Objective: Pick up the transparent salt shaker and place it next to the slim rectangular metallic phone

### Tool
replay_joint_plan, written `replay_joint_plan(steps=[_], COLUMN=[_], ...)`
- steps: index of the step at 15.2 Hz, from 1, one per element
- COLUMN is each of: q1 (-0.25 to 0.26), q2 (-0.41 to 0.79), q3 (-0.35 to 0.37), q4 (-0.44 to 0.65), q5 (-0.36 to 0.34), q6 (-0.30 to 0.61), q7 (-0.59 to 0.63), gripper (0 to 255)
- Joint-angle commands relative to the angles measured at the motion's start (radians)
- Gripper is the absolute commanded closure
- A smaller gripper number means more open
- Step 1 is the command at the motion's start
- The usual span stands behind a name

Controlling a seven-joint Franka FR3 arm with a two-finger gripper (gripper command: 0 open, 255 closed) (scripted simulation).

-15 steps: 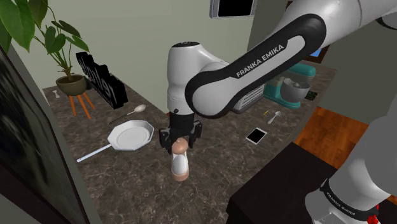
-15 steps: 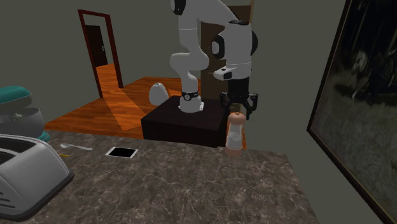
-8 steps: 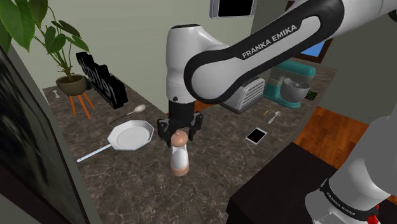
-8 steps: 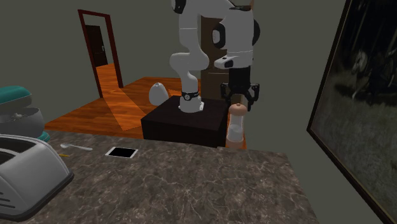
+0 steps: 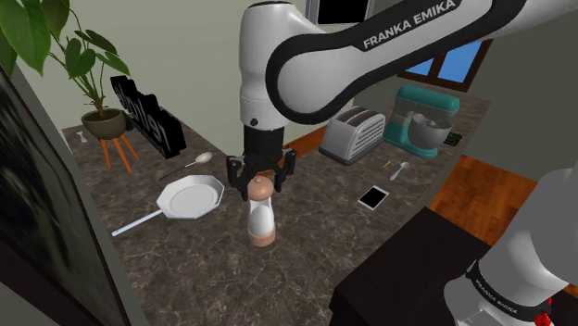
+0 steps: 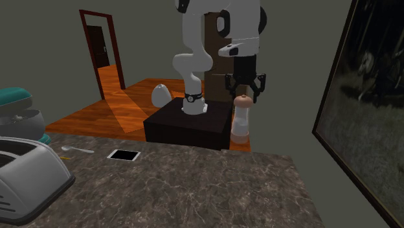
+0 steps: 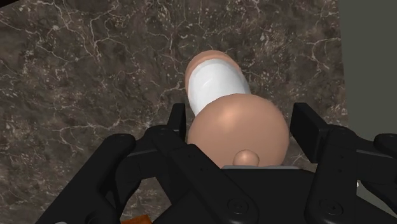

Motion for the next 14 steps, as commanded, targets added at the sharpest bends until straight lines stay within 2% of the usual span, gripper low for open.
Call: replay_joint_plan(steps=[1, 8, 14], q1=[-0.001, -0.004, -0.05], q2=[-0.017, -0.045, -0.23], q3=[-0.001, -0.004, -0.087], q4=[0.013, 0.073, -0.112], q5=[0.008, 0.019, 0.101], q6=[-0.028, -0.115, -0.116], q7=[-0.004, -0.007, -0.178], gripper=[255, 255, 255])
